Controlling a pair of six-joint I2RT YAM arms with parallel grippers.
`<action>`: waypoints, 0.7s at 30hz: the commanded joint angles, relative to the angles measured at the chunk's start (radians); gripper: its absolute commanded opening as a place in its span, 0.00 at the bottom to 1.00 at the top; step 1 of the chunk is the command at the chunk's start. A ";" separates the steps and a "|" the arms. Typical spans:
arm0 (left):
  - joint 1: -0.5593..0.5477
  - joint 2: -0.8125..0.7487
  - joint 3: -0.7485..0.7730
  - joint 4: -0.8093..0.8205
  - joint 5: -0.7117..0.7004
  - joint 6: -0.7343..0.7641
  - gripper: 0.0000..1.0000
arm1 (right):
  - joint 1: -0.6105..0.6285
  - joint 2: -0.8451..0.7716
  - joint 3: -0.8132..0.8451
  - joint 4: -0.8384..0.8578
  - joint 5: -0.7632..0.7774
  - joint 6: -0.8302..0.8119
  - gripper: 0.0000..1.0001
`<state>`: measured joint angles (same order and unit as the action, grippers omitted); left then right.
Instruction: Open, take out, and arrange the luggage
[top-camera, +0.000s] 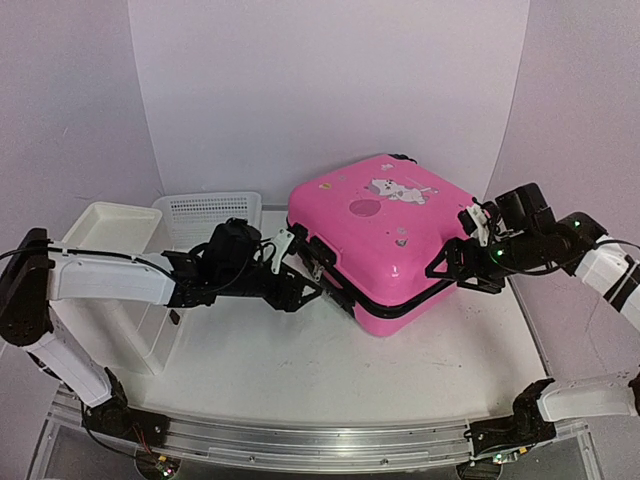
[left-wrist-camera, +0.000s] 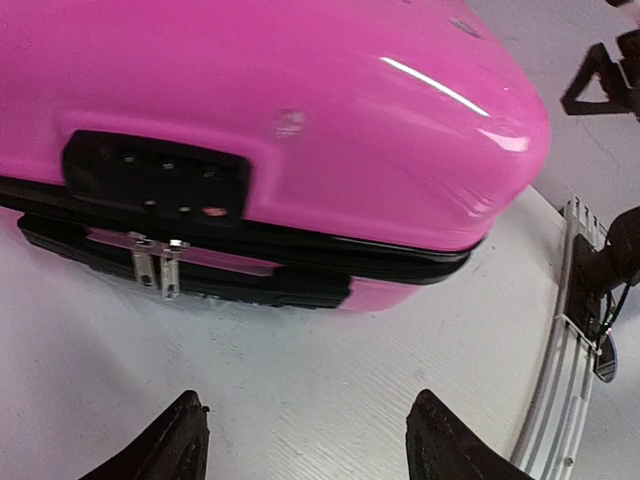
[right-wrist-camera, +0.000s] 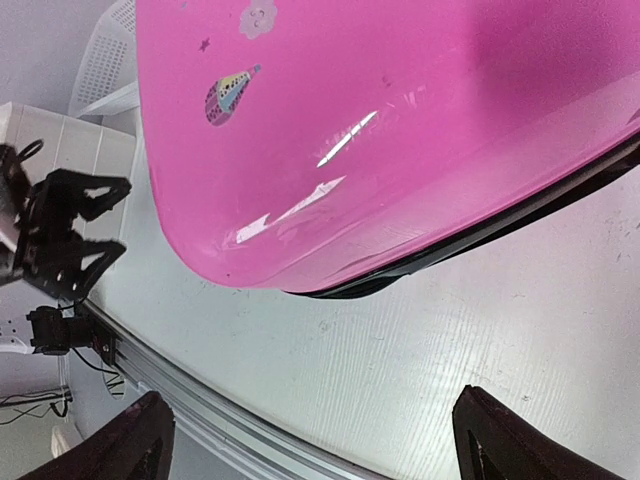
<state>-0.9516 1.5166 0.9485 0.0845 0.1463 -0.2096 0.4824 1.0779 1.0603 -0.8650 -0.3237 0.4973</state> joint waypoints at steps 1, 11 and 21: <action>0.074 0.059 -0.031 0.211 0.163 0.100 0.67 | -0.002 -0.022 0.020 -0.032 0.047 -0.021 0.98; 0.131 0.266 -0.022 0.472 0.134 0.128 0.49 | -0.002 -0.078 -0.008 -0.048 0.050 -0.017 0.98; 0.265 0.390 0.036 0.620 0.477 0.030 0.51 | -0.002 -0.113 -0.025 -0.061 0.067 -0.020 0.98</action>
<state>-0.6922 1.8675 0.9161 0.6041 0.4667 -0.1432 0.4824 0.9844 1.0462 -0.9314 -0.2779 0.4931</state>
